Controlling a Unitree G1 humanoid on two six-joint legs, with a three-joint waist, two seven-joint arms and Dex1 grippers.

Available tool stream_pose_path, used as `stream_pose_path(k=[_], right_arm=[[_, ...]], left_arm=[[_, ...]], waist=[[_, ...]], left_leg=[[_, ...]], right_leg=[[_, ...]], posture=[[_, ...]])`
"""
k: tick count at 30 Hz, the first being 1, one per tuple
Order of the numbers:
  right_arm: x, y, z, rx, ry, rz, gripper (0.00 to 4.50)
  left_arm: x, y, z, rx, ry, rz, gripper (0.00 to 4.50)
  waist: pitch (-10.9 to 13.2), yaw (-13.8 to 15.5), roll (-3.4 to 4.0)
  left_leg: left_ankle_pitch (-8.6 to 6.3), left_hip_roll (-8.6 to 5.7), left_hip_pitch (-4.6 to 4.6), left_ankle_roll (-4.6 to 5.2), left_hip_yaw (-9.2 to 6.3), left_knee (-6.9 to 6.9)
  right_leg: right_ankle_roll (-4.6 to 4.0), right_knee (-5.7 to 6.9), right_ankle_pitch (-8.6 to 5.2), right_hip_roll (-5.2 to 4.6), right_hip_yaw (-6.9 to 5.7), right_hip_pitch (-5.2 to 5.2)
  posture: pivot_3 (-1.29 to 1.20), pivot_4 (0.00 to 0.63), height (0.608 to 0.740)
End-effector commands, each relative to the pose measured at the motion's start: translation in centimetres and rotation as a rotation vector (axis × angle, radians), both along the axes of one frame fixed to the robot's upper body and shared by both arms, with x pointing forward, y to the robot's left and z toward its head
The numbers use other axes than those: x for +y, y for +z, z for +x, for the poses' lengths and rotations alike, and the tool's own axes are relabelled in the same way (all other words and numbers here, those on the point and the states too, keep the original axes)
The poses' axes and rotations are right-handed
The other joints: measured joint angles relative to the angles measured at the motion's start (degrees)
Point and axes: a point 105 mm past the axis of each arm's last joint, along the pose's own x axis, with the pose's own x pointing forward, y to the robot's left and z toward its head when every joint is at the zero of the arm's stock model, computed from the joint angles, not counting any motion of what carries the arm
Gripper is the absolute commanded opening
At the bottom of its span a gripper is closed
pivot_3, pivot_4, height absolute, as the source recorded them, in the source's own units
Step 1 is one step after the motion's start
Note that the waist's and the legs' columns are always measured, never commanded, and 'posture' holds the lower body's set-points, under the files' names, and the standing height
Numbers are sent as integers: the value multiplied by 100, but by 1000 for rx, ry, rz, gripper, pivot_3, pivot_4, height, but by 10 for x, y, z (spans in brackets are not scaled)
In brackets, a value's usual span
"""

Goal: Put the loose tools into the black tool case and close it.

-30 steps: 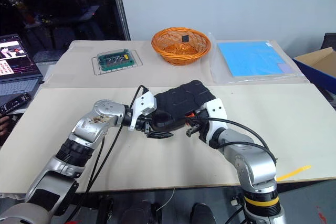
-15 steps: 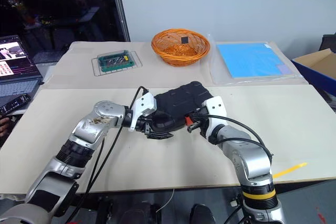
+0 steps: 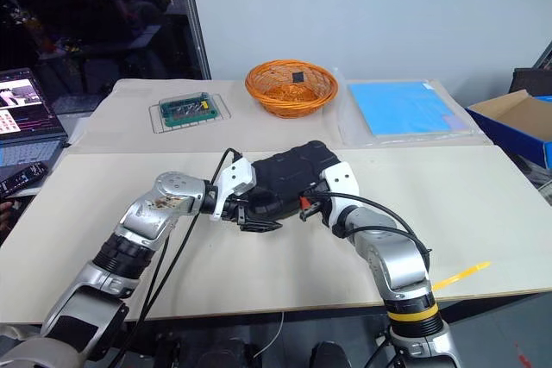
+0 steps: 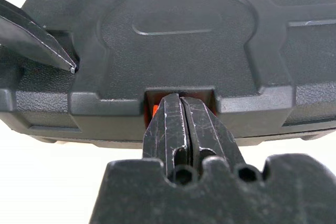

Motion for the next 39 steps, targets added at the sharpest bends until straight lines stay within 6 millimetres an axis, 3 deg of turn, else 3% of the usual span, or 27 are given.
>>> stream_pose_path(k=[1, 9, 11, 13, 16, 19, 25, 30, 34, 39], right_arm=[[-12, -58, -9, 217, -47, -63, 59], [-9, -62, -8, 191, -22, -84, 59], [-3, -42, -2, 76, 1, -38, 59], [0, -6, -2, -129, 39, -27, 59], [-4, 25, -9, -270, 46, 39, 59], [-15, 60, -45, -383, 146, 80, 722], [-41, 68, -105, -325, 293, -19, 2828], [-71, 71, -134, -269, 281, -108, 4431], [-95, 72, -148, -242, 233, -183, 4431], [-112, 70, -155, -200, 205, -215, 4431]], left_arm=[[8, -46, -10, 164, 36, 114, 4500], [7, -46, -9, 161, 39, 107, 4500], [5, -43, -8, 143, 36, 90, 4500], [2, -29, -6, 79, 27, 6, 4500], [-3, -5, -4, 2, 46, -174, 4500], [9, 38, -11, 32, 59, -423, 4500], [50, 47, -39, 37, 103, -443, 4500], [80, 42, -63, 49, 170, -412, 4500], [106, 26, -82, 54, 250, -333, 4500], [120, 18, -91, 74, 279, -323, 4500]], waist=[[-8, 0, -11], [-17, -2, -17], [-17, -2, -18], [-9, -1, -13], [43, 19, 27], [136, 60, 69], [189, 5, 51], [217, 37, 33], [232, 72, 36], [238, 98, 43]], left_leg=[[0, 0, 0, 0, 0, 0], [-1, 0, 7, -1, 1, -7], [-1, 0, 8, -1, 1, -12], [-1, 0, 9, -2, 1, -18], [-1, -3, 4, -2, 1, -25], [2, -11, -27, -5, 6, -31], [25, -15, -96, -24, 11, -32], [-21, -15, -95, -7, 10, -22], [-64, -10, -94, 3, 3, 18], [-112, -6, -78, -8, -6, 27]], right_leg=[[0, 0, 0, -1, 0, 0], [1, 0, 0, -15, -5, 2], [2, -1, -1, -25, -5, 2], [3, -5, -1, -36, -7, 1], [4, -12, -2, -51, -18, -1], [20, -21, 11, -65, -30, -28], [5, -3, 32, 24, -86, -46], [35, -57, 9, 16, -154, -8], [86, -88, -24, 12, -156, 0], [77, -84, -23, 11, -153, -10]], posture=[[0, 150, 740], [0, 150, 740], [0, 150, 740], [0, 150, 740], [0, 150, 740], [0, 150, 740], [0, 150, 740], [0, 150, 740], [0, 150, 740], [0, 150, 740]])
